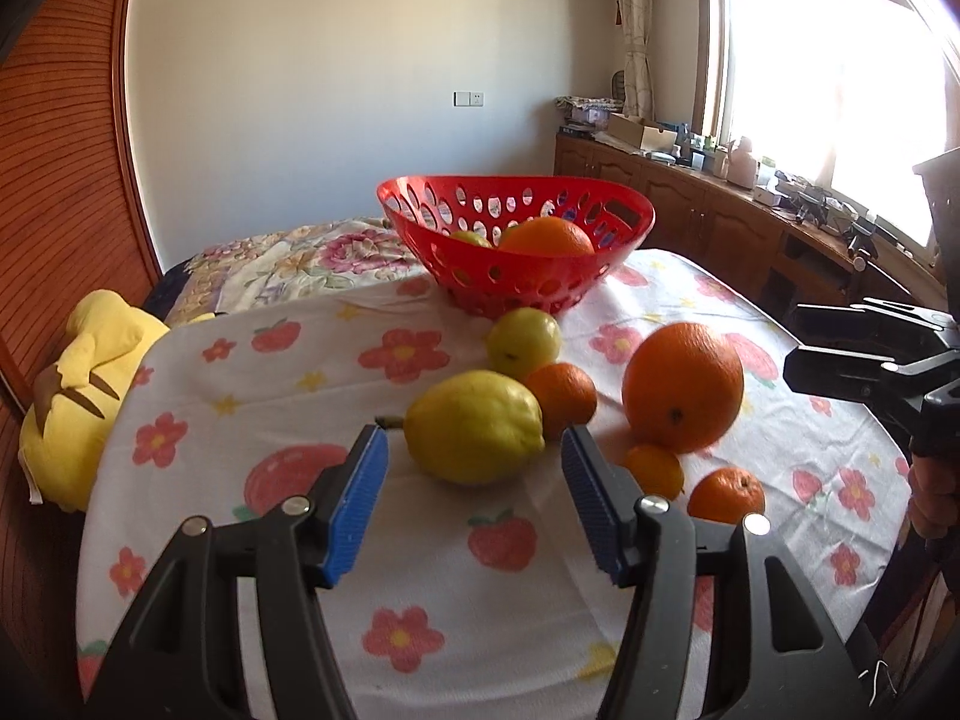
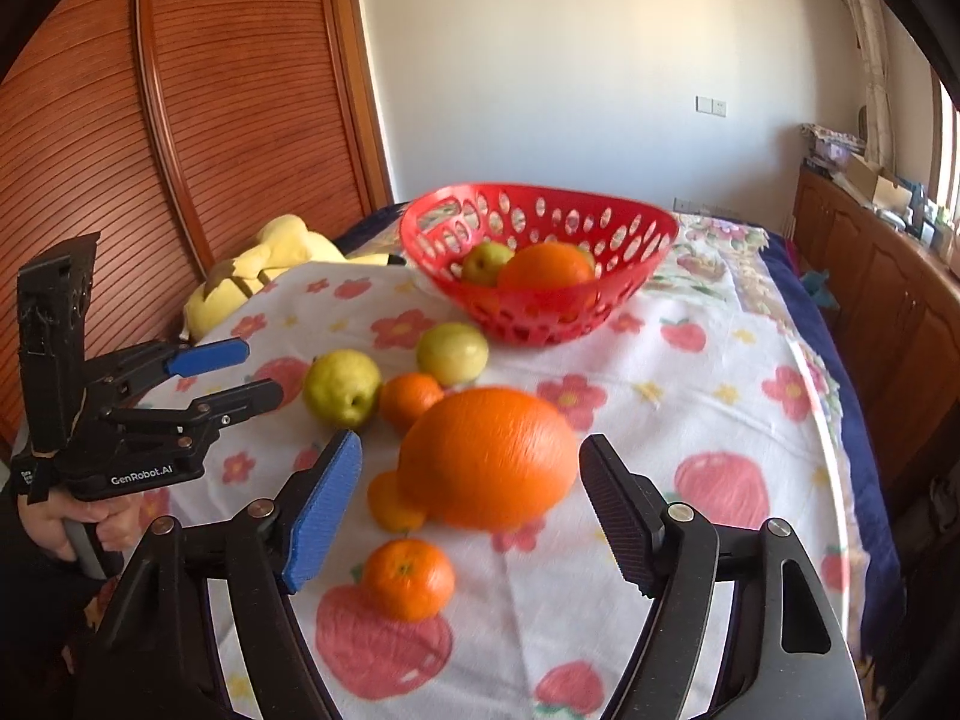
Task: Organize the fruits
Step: 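Withdraw both open tools from the basket toward the remaining fruit, then close the left tool on a yellow pear while the right tool grasps a small mandarin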
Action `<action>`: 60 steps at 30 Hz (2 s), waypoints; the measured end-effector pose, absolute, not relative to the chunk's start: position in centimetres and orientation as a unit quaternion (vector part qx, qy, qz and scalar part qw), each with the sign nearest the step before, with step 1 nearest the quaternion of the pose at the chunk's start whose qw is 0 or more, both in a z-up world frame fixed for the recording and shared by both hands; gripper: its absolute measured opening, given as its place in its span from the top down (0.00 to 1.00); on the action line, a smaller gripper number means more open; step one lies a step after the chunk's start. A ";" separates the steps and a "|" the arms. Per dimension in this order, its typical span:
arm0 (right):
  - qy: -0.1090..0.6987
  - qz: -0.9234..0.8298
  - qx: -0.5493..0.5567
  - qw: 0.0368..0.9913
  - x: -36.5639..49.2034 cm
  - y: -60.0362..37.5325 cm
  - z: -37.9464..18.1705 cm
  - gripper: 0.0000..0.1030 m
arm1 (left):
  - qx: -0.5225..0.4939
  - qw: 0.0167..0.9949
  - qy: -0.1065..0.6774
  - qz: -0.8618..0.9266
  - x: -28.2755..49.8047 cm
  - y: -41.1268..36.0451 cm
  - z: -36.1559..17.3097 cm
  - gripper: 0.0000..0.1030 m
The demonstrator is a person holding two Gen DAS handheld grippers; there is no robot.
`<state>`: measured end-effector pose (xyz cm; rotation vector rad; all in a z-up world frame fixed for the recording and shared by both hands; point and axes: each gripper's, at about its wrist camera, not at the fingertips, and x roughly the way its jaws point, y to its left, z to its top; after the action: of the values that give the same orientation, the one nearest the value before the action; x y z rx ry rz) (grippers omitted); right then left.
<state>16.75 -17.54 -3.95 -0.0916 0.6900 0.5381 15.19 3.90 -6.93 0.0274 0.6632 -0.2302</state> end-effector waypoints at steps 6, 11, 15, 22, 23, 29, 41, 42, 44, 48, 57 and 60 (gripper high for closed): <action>0.345 0.264 -0.035 0.900 15.7 -17.9 -5.9 0.27 | 0.002 0.935 0.333 -0.120 14.2 3.2 -8.5 0.41; 0.358 0.269 -0.029 0.894 15.1 -17.7 -7.5 0.28 | 0.007 0.934 0.338 -0.119 13.9 2.7 -9.3 0.41; 0.367 0.275 -0.026 0.888 14.9 -17.3 -8.7 0.28 | 0.006 0.933 0.338 -0.122 13.7 2.4 -9.6 0.41; 0.379 0.283 -0.032 0.880 14.6 -16.3 -10.2 0.31 | 0.003 0.932 0.342 -0.119 14.4 2.9 -9.7 0.38; 0.381 0.284 -0.032 0.879 14.6 -16.2 -10.4 0.32 | 0.006 0.932 0.343 -0.119 14.5 2.9 -9.7 0.38; 0.389 0.281 -0.045 0.876 14.8 -15.4 -11.1 0.37 | 0.011 0.930 0.349 -0.118 15.7 2.8 -9.7 0.36; 0.404 0.286 -0.057 0.867 14.9 -14.9 -11.9 0.54 | 0.013 0.924 0.363 -0.119 18.0 2.9 -9.5 0.35; 0.403 0.289 -0.057 0.866 14.8 -14.9 -11.8 0.54 | 0.013 0.924 0.364 -0.118 18.4 2.9 -9.5 0.35; 0.398 0.286 -0.062 0.869 14.6 -14.9 -11.8 0.55 | 0.012 0.924 0.364 -0.119 18.7 2.8 -9.4 0.35; 0.390 0.283 -0.058 0.874 14.5 -15.0 -11.8 0.55 | 0.015 0.924 0.363 -0.116 19.8 2.7 -9.1 0.35; 0.387 0.279 -0.052 0.877 14.6 -15.2 -11.8 0.55 | 0.025 0.919 0.379 -0.106 21.8 2.8 -10.0 0.35; 0.388 0.276 -0.044 0.878 14.8 -15.4 -11.8 0.55 | 0.029 0.917 0.384 -0.103 22.1 2.7 -10.3 0.34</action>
<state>14.84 -15.41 -11.76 -0.0926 0.8099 0.5766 22.11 2.75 -10.29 0.0604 0.7891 -0.2128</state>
